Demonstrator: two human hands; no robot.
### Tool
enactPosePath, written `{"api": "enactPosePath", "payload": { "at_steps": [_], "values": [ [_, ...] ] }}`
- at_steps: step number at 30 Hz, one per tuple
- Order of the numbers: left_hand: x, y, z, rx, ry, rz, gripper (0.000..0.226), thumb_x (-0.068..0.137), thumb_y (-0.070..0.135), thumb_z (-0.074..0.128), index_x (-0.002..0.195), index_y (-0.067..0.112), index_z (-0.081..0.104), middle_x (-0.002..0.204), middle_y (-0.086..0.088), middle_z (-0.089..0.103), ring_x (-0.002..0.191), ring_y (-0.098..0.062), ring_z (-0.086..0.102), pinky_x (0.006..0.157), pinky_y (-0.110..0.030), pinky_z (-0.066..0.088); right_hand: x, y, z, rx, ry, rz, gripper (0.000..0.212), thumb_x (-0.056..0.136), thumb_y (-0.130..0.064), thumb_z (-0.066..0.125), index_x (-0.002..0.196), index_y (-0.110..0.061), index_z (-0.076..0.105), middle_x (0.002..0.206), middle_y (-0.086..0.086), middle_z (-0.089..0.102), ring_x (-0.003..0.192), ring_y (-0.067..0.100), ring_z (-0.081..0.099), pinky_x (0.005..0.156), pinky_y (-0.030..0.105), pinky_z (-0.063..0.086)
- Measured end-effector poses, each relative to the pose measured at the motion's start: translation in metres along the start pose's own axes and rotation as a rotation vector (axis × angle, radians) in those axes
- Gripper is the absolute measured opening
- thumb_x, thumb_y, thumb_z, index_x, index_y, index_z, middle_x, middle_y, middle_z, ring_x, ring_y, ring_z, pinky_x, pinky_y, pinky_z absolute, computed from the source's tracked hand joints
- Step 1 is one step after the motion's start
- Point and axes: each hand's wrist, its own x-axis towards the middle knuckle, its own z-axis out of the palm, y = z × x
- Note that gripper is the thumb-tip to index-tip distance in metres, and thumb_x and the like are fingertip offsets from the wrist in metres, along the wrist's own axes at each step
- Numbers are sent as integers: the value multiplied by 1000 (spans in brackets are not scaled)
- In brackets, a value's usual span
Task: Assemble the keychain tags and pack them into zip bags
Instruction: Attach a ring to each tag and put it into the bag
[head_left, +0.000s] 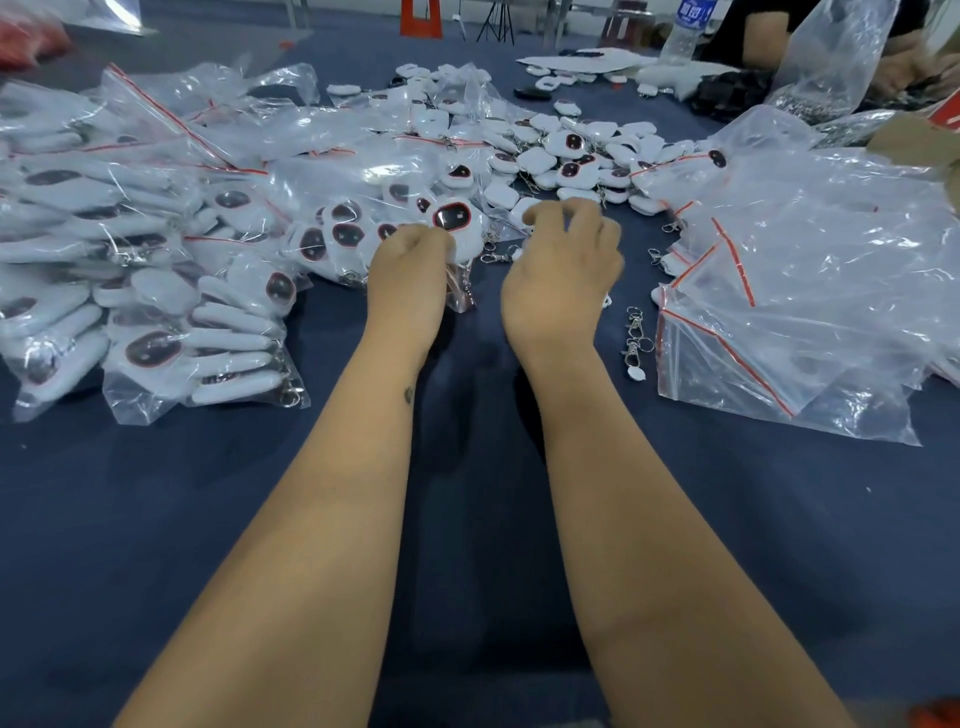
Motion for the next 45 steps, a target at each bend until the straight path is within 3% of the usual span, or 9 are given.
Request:
{"api": "enactPosePath", "payload": {
  "at_steps": [3, 5, 8, 13, 17, 21, 25, 33, 45],
  "values": [
    [1, -4, -2, 23, -54, 51, 16, 82, 20, 55, 74, 6, 52, 70, -13, 52, 65, -22, 47, 66, -38, 38, -3, -20, 2, 671, -169, 111, 29, 96, -11, 50, 125, -10, 56, 126, 5, 51, 112, 16, 50, 94, 20, 36],
    [3, -6, -2, 31, -69, 51, 30, 88, 25, 56, 84, -4, 56, 81, -14, 58, 73, -21, 50, 71, -38, 40, -6, -25, 5, 861, -327, 233, 11, 97, -16, 52, 104, -19, 59, 101, -4, 61, 87, 8, 57, 79, 21, 45],
    [3, -8, -1, 53, -51, 67, 24, 85, 19, 52, 83, -4, 57, 78, -14, 57, 71, -22, 50, 69, -38, 42, -5, -20, 5, 904, -374, 276, 12, 94, -9, 52, 93, -17, 60, 75, -7, 60, 67, 6, 55, 64, 22, 48],
    [1, -8, 2, 91, -32, 103, 18, 91, 15, 51, 92, 1, 62, 75, -8, 57, 65, -20, 50, 66, -38, 44, -2, -17, 6, 981, -367, 329, 16, 90, -9, 59, 104, -13, 64, 87, 7, 70, 80, 18, 65, 85, 41, 55],
    [0, -7, 2, 76, -39, 141, 17, 94, 19, 55, 105, 17, 69, 94, 0, 69, 80, -15, 63, 77, -32, 54, -1, -15, 6, 1015, -341, 369, 6, 90, -9, 60, 95, -14, 60, 79, 5, 66, 75, 22, 62, 81, 44, 54],
    [-2, -6, 3, 40, -55, 152, 17, 95, 20, 55, 88, 21, 71, 67, 9, 59, 62, -11, 53, 64, -29, 46, -2, -16, 4, 1009, -370, 374, 9, 89, -15, 61, 83, -10, 55, 75, 8, 56, 72, 23, 52, 77, 50, 52],
    [-1, -6, 2, 62, -63, 139, 19, 95, 20, 53, 86, 16, 68, 66, 5, 58, 64, -14, 53, 67, -34, 47, -1, -16, 5, 1039, -363, 371, 26, 88, -13, 59, 97, 10, 53, 79, 12, 50, 73, 25, 46, 75, 60, 50],
    [0, -7, 2, 81, -79, 137, 18, 92, 17, 53, 89, 12, 71, 68, 1, 60, 65, -18, 53, 69, -35, 46, 0, -12, 10, 977, -323, 355, 7, 89, -19, 63, 84, -16, 59, 55, -14, 55, 58, 9, 53, 66, 35, 51],
    [-2, -5, 1, 22, -76, 109, 11, 86, 23, 56, 83, 16, 63, 70, -1, 59, 63, -20, 52, 68, -40, 48, -2, -17, 2, 1028, -373, 396, 13, 86, -7, 55, 78, -11, 46, 76, 12, 47, 70, 24, 45, 66, 40, 40]
  ]
}}
